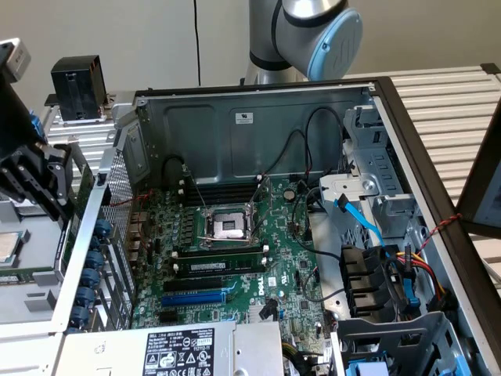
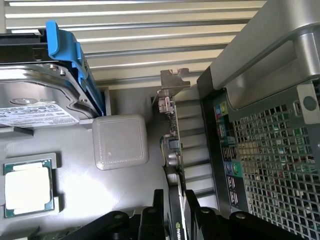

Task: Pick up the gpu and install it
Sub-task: 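Pick up the gpu and move the gpu toward the slot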

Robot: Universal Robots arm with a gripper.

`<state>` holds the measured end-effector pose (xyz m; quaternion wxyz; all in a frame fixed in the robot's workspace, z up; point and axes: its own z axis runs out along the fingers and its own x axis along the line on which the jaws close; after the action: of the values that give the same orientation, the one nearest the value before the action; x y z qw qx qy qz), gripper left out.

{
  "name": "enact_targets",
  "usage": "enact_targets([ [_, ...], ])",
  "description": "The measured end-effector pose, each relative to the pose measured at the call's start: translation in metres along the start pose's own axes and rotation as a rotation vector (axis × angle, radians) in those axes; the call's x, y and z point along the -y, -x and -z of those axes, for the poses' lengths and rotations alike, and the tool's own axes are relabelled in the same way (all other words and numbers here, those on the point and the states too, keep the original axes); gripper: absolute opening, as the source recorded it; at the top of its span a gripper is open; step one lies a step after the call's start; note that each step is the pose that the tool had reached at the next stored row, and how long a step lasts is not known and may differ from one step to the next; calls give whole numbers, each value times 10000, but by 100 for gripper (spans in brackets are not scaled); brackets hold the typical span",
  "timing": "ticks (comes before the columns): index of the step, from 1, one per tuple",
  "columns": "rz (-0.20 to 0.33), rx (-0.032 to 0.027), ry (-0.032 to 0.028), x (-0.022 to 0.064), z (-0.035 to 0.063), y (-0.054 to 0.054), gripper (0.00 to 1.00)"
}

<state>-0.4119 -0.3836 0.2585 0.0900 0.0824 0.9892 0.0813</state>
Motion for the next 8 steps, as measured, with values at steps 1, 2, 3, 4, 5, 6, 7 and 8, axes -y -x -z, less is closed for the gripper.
enact_targets([
  [1, 3, 4, -8, 0, 0, 1, 30],
  [2, 5, 4, -19, -1, 7, 2, 30],
  [3, 6, 4, -27, -2, 18, 3, 30],
  [4, 6, 4, -29, -1, 32, 6, 30],
  [5, 7, 6, -28, 2, 40, 8, 30],
  [6, 6, 9, -29, 3, 41, 8, 32],
  [7, 6, 15, -29, 5, 42, 8, 32],
  [8, 9, 26, -27, 8, 42, 9, 32],
])
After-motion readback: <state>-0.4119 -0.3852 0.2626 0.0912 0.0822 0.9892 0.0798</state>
